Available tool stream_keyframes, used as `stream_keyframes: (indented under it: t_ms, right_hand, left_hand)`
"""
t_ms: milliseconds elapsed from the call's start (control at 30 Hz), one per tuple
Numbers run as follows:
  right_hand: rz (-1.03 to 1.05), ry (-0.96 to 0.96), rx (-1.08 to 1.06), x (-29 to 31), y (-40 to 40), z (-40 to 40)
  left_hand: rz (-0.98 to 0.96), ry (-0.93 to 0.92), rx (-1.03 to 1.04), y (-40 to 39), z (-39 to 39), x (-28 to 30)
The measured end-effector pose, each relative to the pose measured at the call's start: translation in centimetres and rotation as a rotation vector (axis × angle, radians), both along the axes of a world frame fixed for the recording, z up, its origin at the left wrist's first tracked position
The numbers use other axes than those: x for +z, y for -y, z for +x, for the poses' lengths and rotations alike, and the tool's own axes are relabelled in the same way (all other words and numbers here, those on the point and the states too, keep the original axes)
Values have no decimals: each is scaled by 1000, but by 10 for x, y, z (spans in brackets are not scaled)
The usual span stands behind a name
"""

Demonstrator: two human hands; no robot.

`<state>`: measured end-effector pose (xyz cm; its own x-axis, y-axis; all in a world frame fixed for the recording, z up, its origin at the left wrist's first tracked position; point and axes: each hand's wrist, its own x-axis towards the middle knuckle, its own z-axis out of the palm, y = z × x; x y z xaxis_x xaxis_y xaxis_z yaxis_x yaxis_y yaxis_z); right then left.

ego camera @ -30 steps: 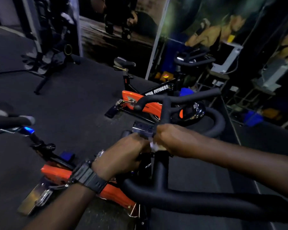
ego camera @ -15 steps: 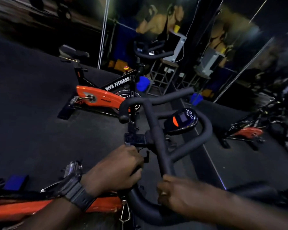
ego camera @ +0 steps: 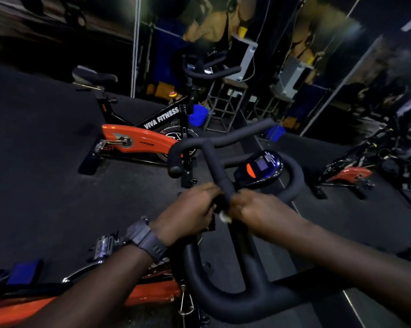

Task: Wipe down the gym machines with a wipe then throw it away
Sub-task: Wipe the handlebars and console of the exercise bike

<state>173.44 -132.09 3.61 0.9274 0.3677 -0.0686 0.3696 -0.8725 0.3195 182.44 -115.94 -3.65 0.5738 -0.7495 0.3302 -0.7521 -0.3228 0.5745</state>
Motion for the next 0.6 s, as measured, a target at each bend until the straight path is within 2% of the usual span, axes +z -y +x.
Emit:
stream_keyframes:
  t_ms: [100,267,467,600]
  right_hand:
    - [-23,151,-36,-1,-7,23]
    - [2,109,-69,-10,-6,-33]
    - [6,321,-238,-15,-20,40]
    - [18,274,-280,-23,-29,18]
  left_hand:
    - [-25,-68,74,4,10,0]
    - [-38,-132,142,12,21,3]
    - [15,-164,147,17,47,8]
    - [20,-223,90,20,63,11]
